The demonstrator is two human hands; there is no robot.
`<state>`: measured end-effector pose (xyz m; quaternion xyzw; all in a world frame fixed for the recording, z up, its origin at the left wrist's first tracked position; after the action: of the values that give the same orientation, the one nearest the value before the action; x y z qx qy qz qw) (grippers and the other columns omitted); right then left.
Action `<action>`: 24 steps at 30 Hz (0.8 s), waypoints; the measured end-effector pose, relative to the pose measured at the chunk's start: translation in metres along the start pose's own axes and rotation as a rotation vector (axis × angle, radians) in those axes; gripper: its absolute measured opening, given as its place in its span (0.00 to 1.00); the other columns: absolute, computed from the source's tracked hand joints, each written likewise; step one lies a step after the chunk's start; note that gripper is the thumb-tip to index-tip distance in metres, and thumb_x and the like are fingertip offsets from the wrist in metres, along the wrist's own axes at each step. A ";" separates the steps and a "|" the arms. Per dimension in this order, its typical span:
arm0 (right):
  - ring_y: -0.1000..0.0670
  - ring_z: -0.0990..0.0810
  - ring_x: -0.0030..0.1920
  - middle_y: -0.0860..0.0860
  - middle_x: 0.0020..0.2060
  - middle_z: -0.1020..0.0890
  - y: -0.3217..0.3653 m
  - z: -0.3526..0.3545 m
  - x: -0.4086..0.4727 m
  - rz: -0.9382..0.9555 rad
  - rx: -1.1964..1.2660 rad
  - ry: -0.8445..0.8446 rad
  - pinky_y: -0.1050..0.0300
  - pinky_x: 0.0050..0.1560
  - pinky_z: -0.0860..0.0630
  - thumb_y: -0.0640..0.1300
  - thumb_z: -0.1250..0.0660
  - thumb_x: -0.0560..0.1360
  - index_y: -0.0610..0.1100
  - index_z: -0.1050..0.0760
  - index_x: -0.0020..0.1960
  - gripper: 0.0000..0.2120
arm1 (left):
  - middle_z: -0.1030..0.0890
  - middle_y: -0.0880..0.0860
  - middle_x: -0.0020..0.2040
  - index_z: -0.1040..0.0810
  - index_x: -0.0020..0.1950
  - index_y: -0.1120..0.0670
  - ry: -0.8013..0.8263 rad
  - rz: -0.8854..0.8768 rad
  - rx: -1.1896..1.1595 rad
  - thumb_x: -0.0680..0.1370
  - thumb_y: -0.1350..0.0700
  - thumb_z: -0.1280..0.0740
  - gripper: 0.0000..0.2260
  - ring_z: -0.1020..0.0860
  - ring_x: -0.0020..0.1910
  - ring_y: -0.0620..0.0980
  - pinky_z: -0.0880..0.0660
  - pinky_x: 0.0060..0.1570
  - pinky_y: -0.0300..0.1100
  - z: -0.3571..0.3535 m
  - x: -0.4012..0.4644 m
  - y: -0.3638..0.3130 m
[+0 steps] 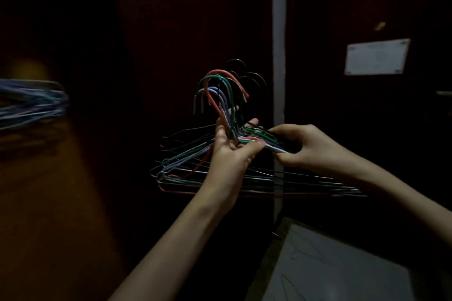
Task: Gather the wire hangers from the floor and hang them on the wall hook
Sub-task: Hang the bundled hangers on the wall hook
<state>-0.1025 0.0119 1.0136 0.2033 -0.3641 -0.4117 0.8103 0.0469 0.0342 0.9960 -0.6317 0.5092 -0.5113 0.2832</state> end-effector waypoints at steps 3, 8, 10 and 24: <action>0.67 0.21 0.44 0.60 0.44 0.19 0.034 -0.029 0.024 0.092 0.071 0.094 0.73 0.46 0.27 0.33 0.30 0.69 0.52 0.26 0.55 0.20 | 0.21 0.56 0.60 0.35 0.66 0.51 -0.120 -0.050 0.033 0.74 0.74 0.38 0.26 0.20 0.54 0.49 0.21 0.48 0.36 0.034 -0.016 -0.037; 0.63 0.21 0.47 0.57 0.46 0.20 0.090 -0.083 0.064 0.212 0.129 0.250 0.70 0.48 0.25 0.38 0.30 0.71 0.51 0.26 0.57 0.18 | 0.22 0.57 0.59 0.33 0.62 0.48 -0.285 -0.136 0.066 0.73 0.75 0.39 0.26 0.21 0.55 0.50 0.21 0.47 0.36 0.093 -0.045 -0.089; 0.65 0.22 0.47 0.57 0.46 0.20 0.112 -0.106 0.078 0.262 0.137 0.298 0.71 0.47 0.26 0.39 0.30 0.71 0.55 0.27 0.54 0.16 | 0.22 0.57 0.60 0.32 0.61 0.48 -0.333 -0.173 0.075 0.73 0.75 0.39 0.26 0.21 0.55 0.48 0.21 0.46 0.35 0.116 -0.056 -0.104; 0.61 0.24 0.48 0.61 0.44 0.24 0.215 -0.224 0.138 0.382 0.185 0.322 0.77 0.41 0.30 0.48 0.36 0.76 0.51 0.26 0.54 0.08 | 0.33 0.57 0.71 0.50 0.77 0.51 -0.637 -0.297 0.148 0.74 0.74 0.38 0.38 0.28 0.64 0.51 0.33 0.60 0.41 0.239 -0.110 -0.184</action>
<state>0.2330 0.0304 1.0608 0.2672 -0.2984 -0.1787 0.8987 0.3398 0.1569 1.0431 -0.8042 0.2596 -0.3598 0.3954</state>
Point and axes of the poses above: each hand's wrist, its own x-axis towards the middle knuckle, its own z-axis out of the back of the hand, y = z × x, the point moved 2 cm from there along x, towards the middle knuckle
